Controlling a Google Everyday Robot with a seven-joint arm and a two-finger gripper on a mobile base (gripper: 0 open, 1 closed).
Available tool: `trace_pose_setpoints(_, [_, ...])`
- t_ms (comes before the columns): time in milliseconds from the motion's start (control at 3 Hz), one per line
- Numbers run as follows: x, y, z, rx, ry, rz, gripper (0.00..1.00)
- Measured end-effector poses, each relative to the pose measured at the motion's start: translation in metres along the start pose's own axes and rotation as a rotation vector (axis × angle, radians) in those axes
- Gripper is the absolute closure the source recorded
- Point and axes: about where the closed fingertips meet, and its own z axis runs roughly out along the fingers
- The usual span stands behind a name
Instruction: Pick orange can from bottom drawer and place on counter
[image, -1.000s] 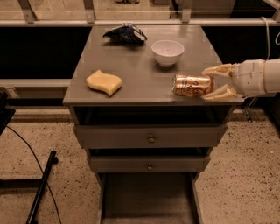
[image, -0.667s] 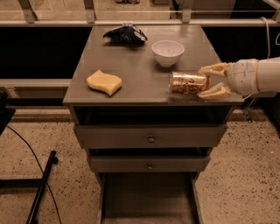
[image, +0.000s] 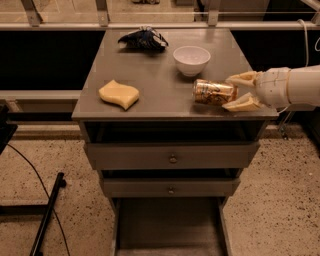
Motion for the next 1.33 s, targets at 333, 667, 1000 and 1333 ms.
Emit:
trace_pose_setpoints(333, [-0.0013, 0.001, 0.0026, -0.005, -0.005, -0.001, 0.35])
trace_pose_setpoints(667, [-0.0023, 0.0018, 0.0051, -0.008, -0.007, -0.001, 0.12])
trace_pose_setpoints(1000, [-0.0031, 0.0026, 0.0073, -0.012, -0.01, -0.001, 0.0])
trace_pose_setpoints(1333, [-0.0009, 0.0049, 0.008, -0.028, -0.004, -0.005, 0.0])
